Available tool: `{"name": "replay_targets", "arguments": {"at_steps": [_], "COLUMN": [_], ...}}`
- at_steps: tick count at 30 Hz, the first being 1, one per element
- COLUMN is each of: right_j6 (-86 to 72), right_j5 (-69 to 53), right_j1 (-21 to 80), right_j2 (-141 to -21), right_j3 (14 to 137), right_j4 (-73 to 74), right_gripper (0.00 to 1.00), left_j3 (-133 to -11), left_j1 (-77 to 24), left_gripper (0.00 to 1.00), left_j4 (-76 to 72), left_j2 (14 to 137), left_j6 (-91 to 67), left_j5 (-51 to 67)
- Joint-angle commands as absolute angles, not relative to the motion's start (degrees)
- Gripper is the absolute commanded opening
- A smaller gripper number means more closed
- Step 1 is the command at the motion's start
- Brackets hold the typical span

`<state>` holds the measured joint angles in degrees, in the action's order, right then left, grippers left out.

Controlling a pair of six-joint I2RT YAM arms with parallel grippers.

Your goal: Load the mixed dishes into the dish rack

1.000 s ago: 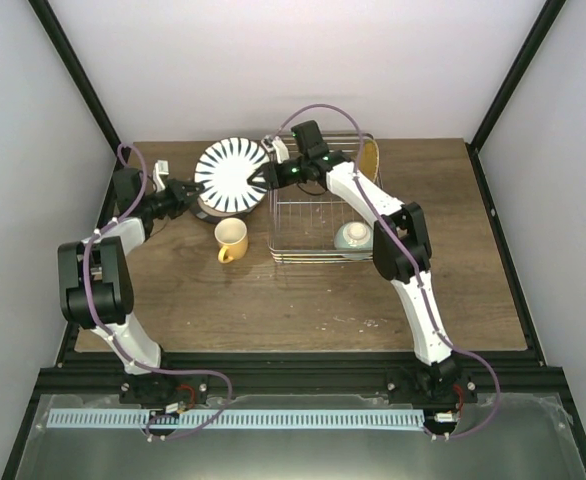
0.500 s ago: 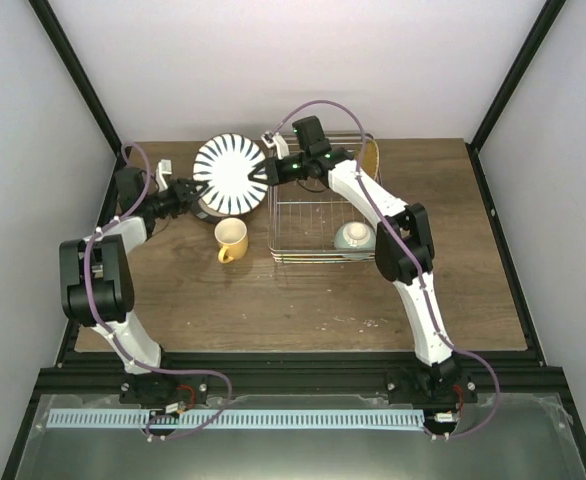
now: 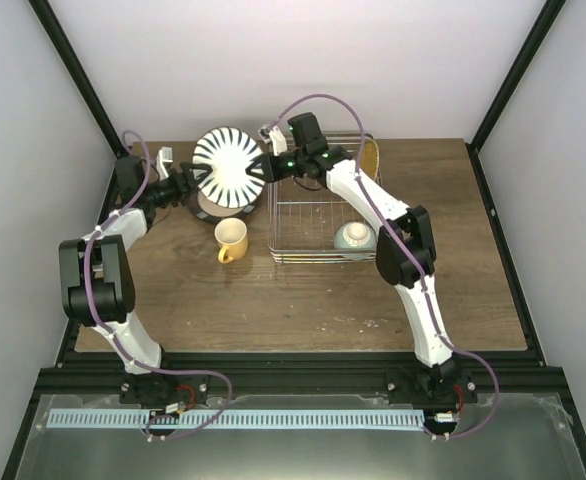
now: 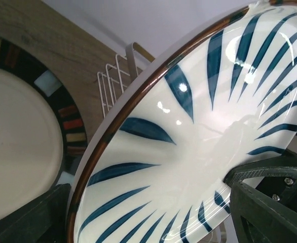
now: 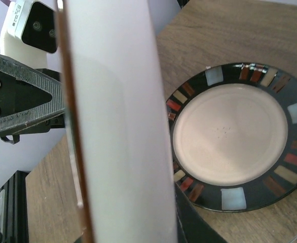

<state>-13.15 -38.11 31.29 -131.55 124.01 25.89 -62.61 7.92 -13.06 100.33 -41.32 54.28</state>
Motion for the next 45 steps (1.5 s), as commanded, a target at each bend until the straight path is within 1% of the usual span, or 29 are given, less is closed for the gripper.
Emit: {"name": "replay_targets", "arguments": {"at_steps": [1, 6, 12, 15, 21, 25, 28, 29, 32, 40, 45], "right_j6": [-13.11, -11.73, -11.24, -12.30, -14.37, -14.33, -14.25, -14.61, -16.01, -21.76, -24.09], "right_j5": [-26.71, -15.29, 1.87, 8.34, 11.23, 16.82, 24.94, 27.77, 33.28, 38.14, 38.95], "right_j1": [30.33, 30.31, 30.27, 30.31, 30.36, 30.37, 30.32, 30.32, 30.32, 30.39, 30.42], "right_j2": [-127.49, -125.18, -122.33, -120.74, -116.13, -114.21, -114.79, -115.53, -116.27, -115.05, -113.78], "right_j3": [124.72, 124.72, 124.61, 123.14, 117.87, 117.72, 120.71, 123.42, 126.11, 124.23, 121.50], "right_j4": [20.80, 21.20, 23.61, 23.62, 18.84, 19.10, 24.89, 27.75, 35.00, 42.75, 44.82], "right_gripper": [0.01, 0.01, 0.01, 0.01, 0.01, 0.01, 0.01, 0.01, 0.01, 0.01, 0.01], "left_j3": [-65.21, -65.35, -67.19, -67.51, -66.58, -66.87, -67.33, -67.37, -67.46, -67.23, -67.37], "left_j1": [8.03, 9.55, 11.85, 12.57, 12.72, 12.74, 12.74, 12.74, 12.74, 12.57, 12.39], "left_gripper": [0.85, 0.86, 0.87, 0.87, 0.88, 0.87, 0.87, 0.87, 0.87, 0.88, 0.88], "left_j4": [-13.13, -8.92, 1.72, 3.05, 0.92, 0.77, 1.37, 1.48, 1.28, 0.72, 0.70], "left_j2": [99.25, 98.32, 97.41, 97.21, 97.89, 98.56, 98.70, 98.79, 99.30, 100.46, 100.85], "left_j6": [-39.37, -36.30, -29.20, -28.23, -29.77, -29.79, -29.28, -29.20, -29.41, -30.05, -30.03], "left_j5": [56.23, 51.48, 41.34, 40.01, 41.74, 42.36, 42.13, 42.10, 42.15, 42.97, 43.11]}}
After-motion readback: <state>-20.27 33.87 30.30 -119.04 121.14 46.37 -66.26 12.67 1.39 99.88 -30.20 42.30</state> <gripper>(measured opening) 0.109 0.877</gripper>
